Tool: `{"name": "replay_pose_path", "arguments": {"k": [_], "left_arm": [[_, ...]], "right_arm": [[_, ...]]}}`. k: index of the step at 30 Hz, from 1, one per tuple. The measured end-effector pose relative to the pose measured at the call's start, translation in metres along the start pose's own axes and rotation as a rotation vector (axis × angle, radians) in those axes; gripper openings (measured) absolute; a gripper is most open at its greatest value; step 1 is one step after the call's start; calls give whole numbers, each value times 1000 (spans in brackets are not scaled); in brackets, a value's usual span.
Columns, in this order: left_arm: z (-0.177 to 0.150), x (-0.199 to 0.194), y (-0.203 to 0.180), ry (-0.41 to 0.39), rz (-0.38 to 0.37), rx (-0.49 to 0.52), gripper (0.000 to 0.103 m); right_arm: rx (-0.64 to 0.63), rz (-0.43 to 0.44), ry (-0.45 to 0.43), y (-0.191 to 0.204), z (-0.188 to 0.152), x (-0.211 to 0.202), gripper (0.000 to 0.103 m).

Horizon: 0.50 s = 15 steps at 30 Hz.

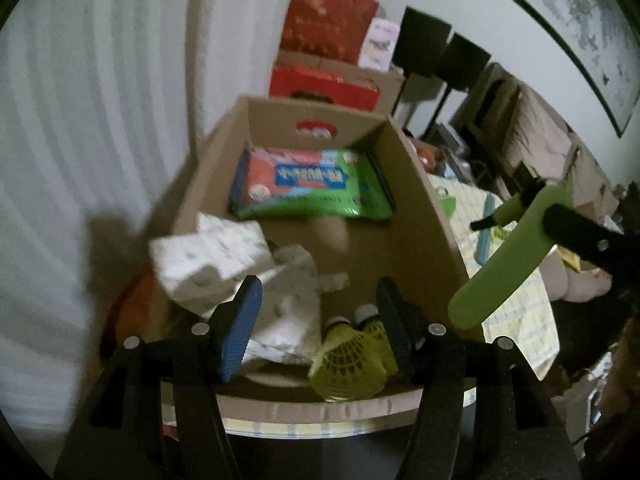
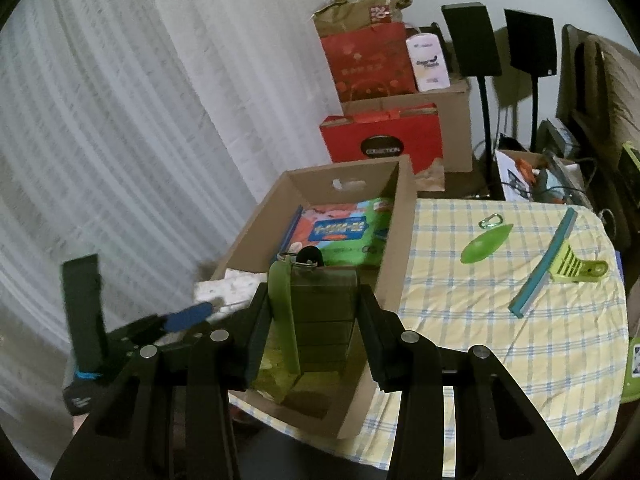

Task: Organize objects
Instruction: 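Carry the shuttlecock into the box and open the left gripper while the right gripper carries the case, then lower the dark green case into the box and open the right gripper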

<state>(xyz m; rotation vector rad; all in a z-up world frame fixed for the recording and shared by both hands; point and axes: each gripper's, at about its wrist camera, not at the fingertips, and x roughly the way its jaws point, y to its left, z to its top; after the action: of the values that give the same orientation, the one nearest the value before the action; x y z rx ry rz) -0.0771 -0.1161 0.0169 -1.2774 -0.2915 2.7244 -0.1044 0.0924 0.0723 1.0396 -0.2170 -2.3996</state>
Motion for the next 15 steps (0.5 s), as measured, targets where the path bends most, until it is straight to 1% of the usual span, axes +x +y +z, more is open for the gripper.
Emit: {"name": "replay_pose_path", "arguments": {"k": [2, 7, 11, 15], "left_arm": [[2, -7, 2, -20, 8, 1, 56], [2, -22, 8, -58, 0, -15, 56], [3, -34, 17, -94, -10, -44, 57], [-1, -40, 29, -107, -22, -75, 57]], "right_arm": [[-7, 2, 6, 3, 0, 4, 43], [-22, 18, 31, 14, 1, 17, 43], [-33, 45, 51, 25, 3, 28, 43], [-41, 82, 74, 38, 6, 42, 43]]}}
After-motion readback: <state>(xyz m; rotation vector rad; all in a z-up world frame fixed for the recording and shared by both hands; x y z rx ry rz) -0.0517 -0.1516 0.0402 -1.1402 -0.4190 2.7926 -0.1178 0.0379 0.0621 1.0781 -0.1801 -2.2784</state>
